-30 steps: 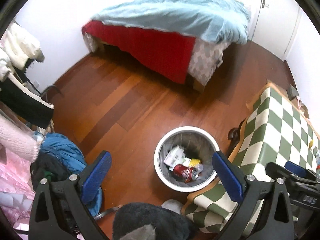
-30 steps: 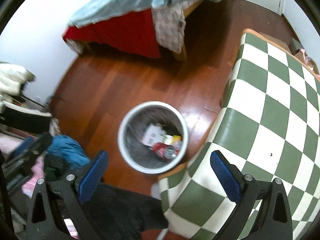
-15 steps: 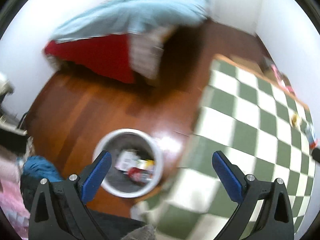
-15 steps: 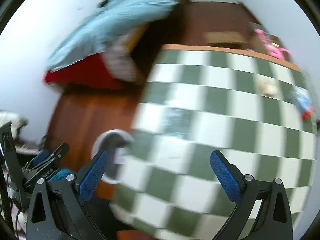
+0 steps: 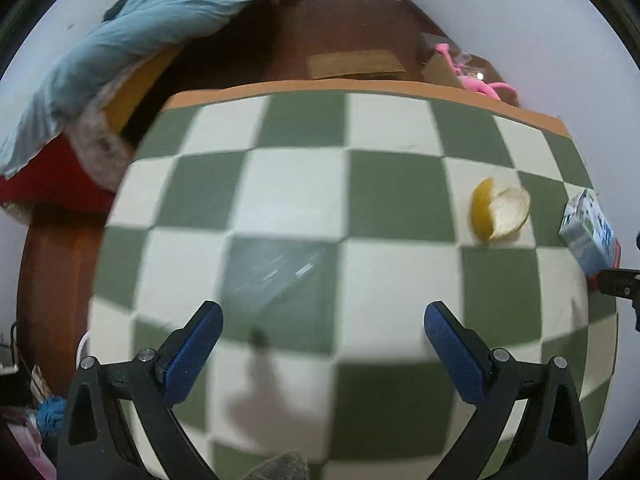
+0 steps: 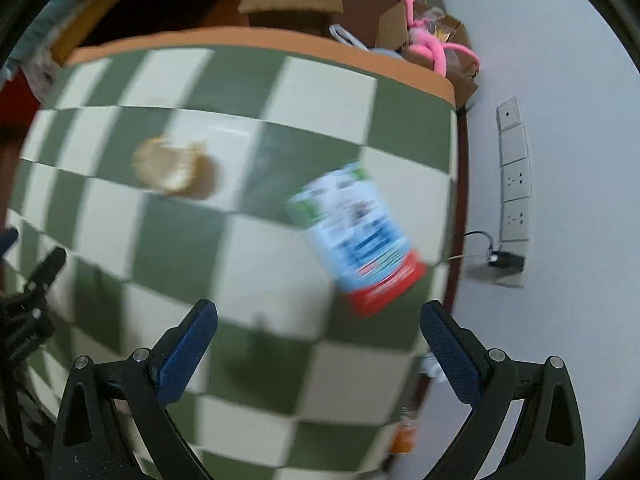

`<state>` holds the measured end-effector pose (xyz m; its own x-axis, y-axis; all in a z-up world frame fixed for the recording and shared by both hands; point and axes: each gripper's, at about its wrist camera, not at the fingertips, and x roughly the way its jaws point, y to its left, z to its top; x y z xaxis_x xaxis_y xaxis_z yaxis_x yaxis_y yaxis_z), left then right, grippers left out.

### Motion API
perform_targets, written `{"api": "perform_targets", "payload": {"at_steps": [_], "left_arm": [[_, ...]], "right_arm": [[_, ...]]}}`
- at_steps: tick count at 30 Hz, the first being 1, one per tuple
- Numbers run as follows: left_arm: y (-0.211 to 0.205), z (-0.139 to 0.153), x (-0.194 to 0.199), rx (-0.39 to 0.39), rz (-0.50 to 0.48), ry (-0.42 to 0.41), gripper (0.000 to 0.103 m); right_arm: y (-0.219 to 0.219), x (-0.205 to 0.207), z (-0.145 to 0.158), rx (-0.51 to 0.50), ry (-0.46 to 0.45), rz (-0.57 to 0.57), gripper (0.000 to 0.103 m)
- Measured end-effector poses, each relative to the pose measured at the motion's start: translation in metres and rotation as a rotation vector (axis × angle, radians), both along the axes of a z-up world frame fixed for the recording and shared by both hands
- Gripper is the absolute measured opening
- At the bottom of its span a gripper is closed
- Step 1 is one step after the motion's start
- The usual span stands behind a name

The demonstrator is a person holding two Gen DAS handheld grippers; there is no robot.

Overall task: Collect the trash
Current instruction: 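Grasp the milk carton with the right tool while the left tool grasps the orange peel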

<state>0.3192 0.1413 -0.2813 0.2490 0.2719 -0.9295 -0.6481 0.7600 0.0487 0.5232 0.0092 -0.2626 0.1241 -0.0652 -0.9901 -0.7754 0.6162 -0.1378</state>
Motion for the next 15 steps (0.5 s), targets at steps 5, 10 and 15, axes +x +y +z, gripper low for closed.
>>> {"api": "perform_targets", "payload": {"at_steps": [5,10,15], "left_arm": [[-0.015,-0.005,0.031,0.014,-0.099,0.000,0.103],[-0.022,-0.008,0.056,-0.032,-0.118,-0.025,0.103],[-0.028,-0.006,0.079,-0.049,-0.134,-0.059,0.102]], "right_arm": [[0.004,0.041,-0.016,-0.017,0.012,0.045,0.095],[0.005,0.055,-0.033,0.078,0.109,0.016,0.069],[-0.020,0.065,-0.027,0.150,0.082,-0.124,0.067]]}}
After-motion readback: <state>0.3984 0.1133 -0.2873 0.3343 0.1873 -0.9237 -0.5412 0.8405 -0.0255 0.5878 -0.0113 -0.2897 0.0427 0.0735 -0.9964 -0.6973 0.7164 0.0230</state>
